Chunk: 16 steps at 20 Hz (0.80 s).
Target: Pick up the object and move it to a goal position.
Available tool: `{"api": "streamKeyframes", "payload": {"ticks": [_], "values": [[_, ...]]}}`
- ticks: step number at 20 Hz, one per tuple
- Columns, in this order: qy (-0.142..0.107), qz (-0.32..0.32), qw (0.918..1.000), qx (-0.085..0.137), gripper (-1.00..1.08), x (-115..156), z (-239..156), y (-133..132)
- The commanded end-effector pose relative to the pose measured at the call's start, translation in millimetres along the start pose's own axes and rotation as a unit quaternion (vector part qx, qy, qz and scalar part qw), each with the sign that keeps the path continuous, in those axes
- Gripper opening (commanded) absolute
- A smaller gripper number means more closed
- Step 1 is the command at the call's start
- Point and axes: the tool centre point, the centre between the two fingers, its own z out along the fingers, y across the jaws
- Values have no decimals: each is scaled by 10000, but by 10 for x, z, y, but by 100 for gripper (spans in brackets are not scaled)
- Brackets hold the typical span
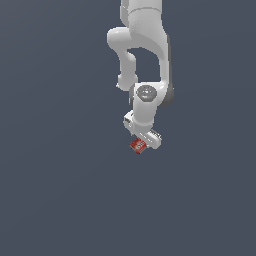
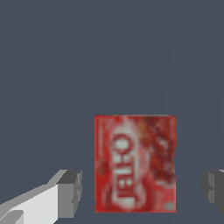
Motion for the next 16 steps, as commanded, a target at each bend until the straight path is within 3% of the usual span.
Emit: {"api": "streamKeyframes", "payload": {"ticks": [1, 12, 13, 16], "values": [[-3, 5, 10000, -4, 100, -3, 89, 7], [-1, 19, 10000, -3, 100, -5, 433, 4], [-1, 19, 10000, -3, -100, -5, 433, 4], [-1, 19, 10000, -3, -100, -5, 433, 4]]}}
